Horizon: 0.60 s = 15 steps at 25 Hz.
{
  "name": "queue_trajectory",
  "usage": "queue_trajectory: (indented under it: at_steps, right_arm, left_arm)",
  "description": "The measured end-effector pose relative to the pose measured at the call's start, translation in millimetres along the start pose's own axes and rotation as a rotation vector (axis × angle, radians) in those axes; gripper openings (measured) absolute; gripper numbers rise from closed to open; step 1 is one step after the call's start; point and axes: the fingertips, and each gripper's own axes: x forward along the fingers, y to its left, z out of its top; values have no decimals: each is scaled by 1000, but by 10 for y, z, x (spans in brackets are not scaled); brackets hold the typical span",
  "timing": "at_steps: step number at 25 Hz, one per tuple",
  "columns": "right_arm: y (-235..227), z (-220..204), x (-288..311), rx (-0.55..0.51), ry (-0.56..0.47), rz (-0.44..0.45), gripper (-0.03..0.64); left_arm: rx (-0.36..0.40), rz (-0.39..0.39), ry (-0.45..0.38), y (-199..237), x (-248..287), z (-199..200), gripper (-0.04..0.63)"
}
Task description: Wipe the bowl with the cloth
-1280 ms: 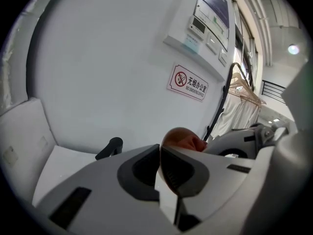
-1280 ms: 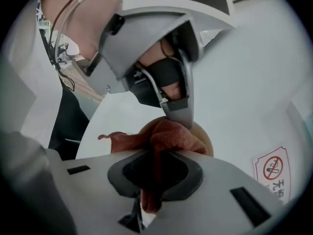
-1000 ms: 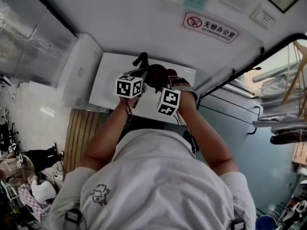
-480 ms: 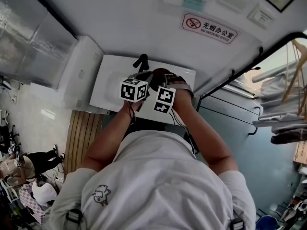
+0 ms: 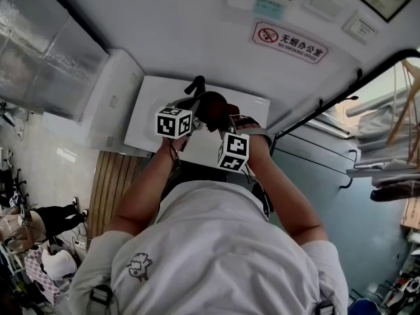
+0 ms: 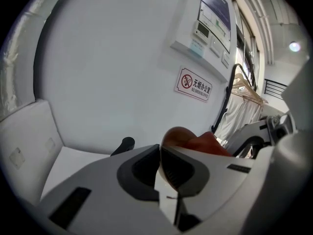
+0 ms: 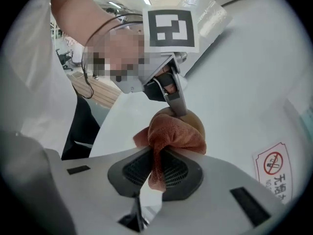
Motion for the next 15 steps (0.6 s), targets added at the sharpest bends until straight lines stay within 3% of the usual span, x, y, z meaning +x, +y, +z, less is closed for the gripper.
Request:
queue_trajectory:
  at_steps: [4, 11, 15]
  right_arm:
    - [3, -86, -180, 33, 2, 6, 54]
    - [-332, -159, -658, 120, -61, -81, 55]
    - [-597, -193, -961, 158, -102, -153, 55]
  left_arm:
    - [-36, 26, -6, 184, -80, -30, 23]
    - [-66, 55, -3, 399, -156, -81, 23]
    - [-169, 23, -25, 538, -171, -111, 23]
